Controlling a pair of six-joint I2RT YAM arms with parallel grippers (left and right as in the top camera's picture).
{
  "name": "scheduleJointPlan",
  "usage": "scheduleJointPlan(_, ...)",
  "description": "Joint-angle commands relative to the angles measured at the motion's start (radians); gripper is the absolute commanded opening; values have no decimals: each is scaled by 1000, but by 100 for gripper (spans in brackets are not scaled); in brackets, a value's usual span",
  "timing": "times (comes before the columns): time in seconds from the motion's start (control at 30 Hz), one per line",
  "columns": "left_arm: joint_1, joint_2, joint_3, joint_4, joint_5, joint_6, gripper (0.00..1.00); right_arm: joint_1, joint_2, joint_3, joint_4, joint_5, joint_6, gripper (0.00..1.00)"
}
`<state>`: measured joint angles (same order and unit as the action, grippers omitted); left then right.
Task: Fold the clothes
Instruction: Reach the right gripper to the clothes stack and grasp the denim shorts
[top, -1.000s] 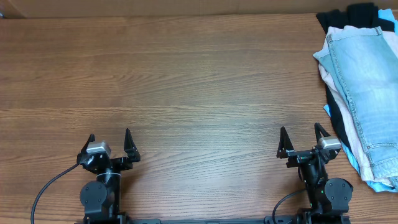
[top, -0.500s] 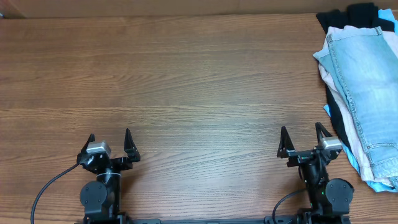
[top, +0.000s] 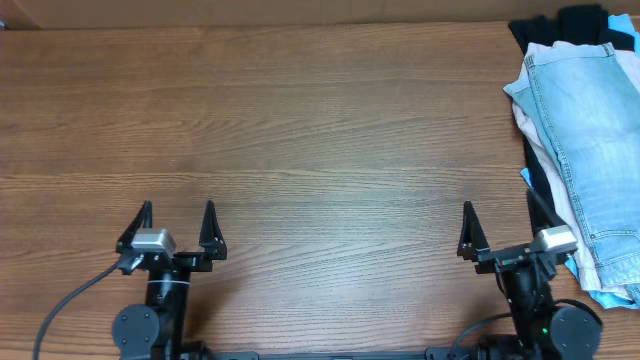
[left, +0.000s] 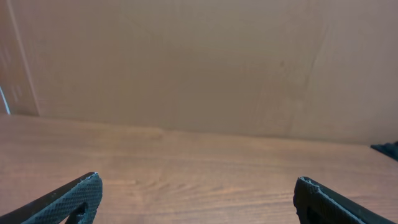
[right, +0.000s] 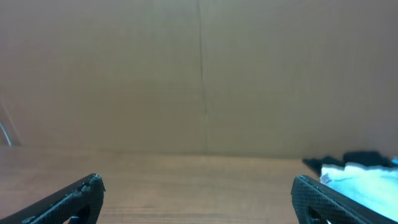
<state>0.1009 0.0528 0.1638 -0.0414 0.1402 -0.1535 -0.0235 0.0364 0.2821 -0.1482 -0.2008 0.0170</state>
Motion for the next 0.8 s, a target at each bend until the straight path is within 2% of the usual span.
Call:
scheduleJointPlan(0.0, 12, 108, 118, -11, 20, 19, 100, 6, 78, 134, -57, -2, -22, 100)
scheduleJointPlan(0.13, 12, 289, 267, -67, 61, 19, 100, 6, 215, 292, -170, -2, -22, 100)
scheduleJointPlan(0.33, 12, 674, 610, -367, 63, 77, 100, 6, 560, 568, -426, 2, -21, 100)
scheduleJointPlan(0.5, 12, 985, 834, -578, 69, 98, 100, 6, 846, 720, -598, -3, -17, 100)
scheduleJointPlan(0.6, 12, 1120, 884, -612, 71, 98, 100, 6, 986, 760, -620, -29, -17, 100)
scheduleJointPlan(0.77, 12, 1337, 885, -581, 114, 93, 100, 6, 1215, 760, -615, -208, 12, 100)
